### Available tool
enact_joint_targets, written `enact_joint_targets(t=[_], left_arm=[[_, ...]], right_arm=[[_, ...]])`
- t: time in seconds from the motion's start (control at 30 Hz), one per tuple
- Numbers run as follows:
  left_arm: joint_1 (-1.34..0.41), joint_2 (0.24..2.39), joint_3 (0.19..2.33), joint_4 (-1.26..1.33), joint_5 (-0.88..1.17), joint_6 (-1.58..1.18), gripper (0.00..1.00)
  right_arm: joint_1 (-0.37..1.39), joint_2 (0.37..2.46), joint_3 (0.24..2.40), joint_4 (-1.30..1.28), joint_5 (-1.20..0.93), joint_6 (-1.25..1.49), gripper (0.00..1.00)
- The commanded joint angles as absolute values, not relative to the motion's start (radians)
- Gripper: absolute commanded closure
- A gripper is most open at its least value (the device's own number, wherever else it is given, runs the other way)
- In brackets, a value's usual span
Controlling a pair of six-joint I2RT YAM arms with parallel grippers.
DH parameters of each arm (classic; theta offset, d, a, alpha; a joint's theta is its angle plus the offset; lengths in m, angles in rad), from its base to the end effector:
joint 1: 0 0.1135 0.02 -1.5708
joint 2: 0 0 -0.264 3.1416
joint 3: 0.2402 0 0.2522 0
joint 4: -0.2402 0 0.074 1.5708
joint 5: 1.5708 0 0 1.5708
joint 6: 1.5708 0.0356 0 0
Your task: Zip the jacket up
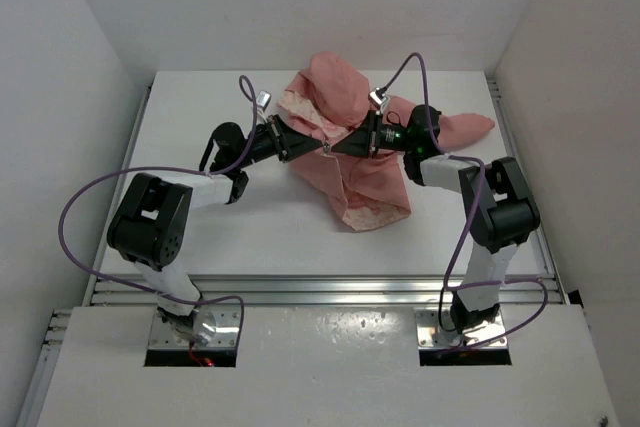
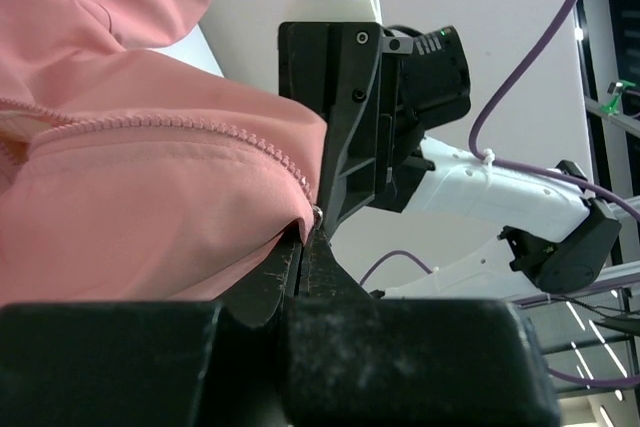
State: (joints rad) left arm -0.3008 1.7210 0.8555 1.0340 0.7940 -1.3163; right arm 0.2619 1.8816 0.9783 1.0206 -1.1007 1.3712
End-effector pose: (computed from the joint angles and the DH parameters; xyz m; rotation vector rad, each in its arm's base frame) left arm 0.3378 -0.1314 0.2435 -0.0823 1.7559 -1.8046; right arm 0.3675 0.1314 0.2202 -0.0959 1.9390 1.9810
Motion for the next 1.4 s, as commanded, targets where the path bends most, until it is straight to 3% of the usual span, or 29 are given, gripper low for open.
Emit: enact_joint_targets(t=[0.0, 0.17, 0.97, 1.17, 1.2, 1.23, 1.3, 1.33, 1.37], left_arm=[[-0.284, 1.697, 0.916, 1.129, 0.759, -1.298, 1.0], [-0.284, 1.697, 0.934, 1.131, 0.778, -1.286, 1.0], [-0.275, 1.707, 0.973, 1.098, 0.749, -1.232, 1.0], [-0.275, 1.707, 0.982, 1.082, 0.774, -1.195, 1.0], [-0.275, 1.707, 0.991, 1.034, 0.775, -1.174, 0.96], [-0.275, 1.695, 0.991, 1.014, 0.79, -1.132, 0.75], [-0.275, 1.671, 0.991, 0.97, 0.804, -1.091, 0.59], [-0.264, 1.66, 0.991, 0.909, 0.813, -1.066, 0.45], [-0.264, 1.637, 0.991, 0.863, 0.813, -0.998, 0.41]], right_arm=[[0.295, 1.842, 1.003, 0.899, -1.204, 1.243, 1.0], [0.293, 1.809, 0.997, 0.741, -1.223, 1.114, 1.0], [0.311, 1.813, 1.009, 0.738, -1.4, 1.071, 1.0], [0.314, 1.789, 1.031, 0.533, -1.385, 0.908, 1.0], [0.314, 1.787, 1.037, 0.499, -1.373, 0.881, 1.0], [0.31, 1.77, 1.048, 0.379, -1.368, 0.795, 1.0], [0.31, 1.758, 1.08, 0.249, -1.321, 0.653, 1.0], [0.308, 1.737, 1.092, 0.106, -1.31, 0.597, 1.0], [0.308, 1.729, 1.136, -0.046, -1.286, 0.5, 1.0]])
